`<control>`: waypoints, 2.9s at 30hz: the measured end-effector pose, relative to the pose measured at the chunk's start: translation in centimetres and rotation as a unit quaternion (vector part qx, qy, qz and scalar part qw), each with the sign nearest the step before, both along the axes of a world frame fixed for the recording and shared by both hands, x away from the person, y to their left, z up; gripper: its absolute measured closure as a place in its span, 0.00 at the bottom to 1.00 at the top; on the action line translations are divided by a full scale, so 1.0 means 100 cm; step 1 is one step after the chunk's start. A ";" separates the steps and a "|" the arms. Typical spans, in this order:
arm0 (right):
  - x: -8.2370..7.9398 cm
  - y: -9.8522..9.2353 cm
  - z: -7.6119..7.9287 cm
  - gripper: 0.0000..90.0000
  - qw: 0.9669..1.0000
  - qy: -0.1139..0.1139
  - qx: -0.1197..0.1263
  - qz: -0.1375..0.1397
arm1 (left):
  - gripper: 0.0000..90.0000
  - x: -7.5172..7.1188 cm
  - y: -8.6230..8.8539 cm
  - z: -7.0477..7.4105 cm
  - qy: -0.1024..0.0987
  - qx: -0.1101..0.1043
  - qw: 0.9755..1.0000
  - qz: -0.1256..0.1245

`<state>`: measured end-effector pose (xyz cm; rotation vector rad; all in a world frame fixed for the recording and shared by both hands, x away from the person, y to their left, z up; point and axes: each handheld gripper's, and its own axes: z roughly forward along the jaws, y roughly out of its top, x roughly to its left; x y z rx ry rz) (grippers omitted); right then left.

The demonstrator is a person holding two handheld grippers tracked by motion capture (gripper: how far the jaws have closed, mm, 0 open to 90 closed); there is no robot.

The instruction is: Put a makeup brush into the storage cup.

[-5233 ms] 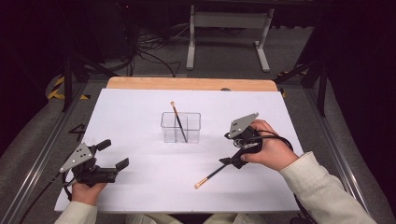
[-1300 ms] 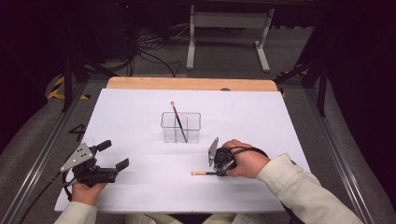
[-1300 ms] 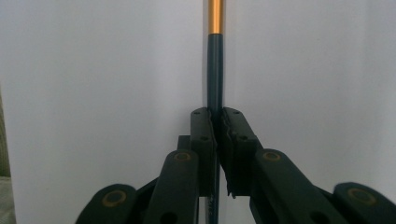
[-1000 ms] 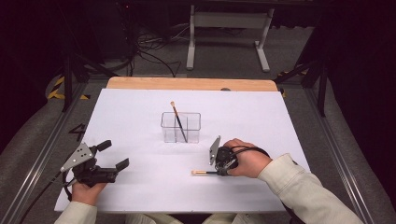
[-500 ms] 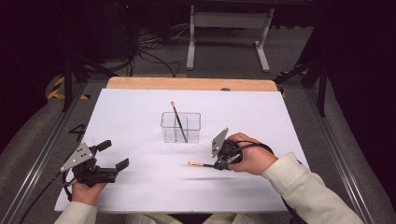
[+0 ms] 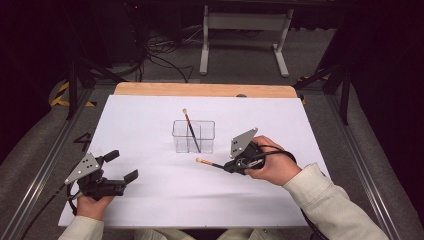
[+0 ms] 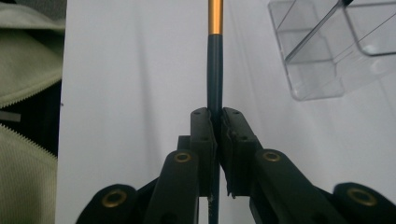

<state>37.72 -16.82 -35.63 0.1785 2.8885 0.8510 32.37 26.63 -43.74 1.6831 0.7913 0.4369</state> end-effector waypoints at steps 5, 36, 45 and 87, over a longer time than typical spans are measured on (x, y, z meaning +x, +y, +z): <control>-0.002 -0.002 0.007 0.93 0.999 -0.016 0.040 -0.007 | 0.00 0.000 0.000 0.000 0.000 0.000 1.000 0.000; 0.000 -0.025 0.016 0.93 0.961 -0.056 0.262 -0.069 | 0.00 -0.001 0.000 0.001 -0.010 -0.002 1.000 -0.004; 0.001 -0.028 0.014 0.93 0.941 -0.064 0.320 -0.084 | 0.00 -0.001 0.000 0.001 -0.012 -0.003 1.000 -0.006; 0.030 -0.016 0.013 0.93 0.900 -0.086 0.406 -0.130 | 0.00 -0.001 0.000 0.001 -0.009 -0.001 1.000 -0.007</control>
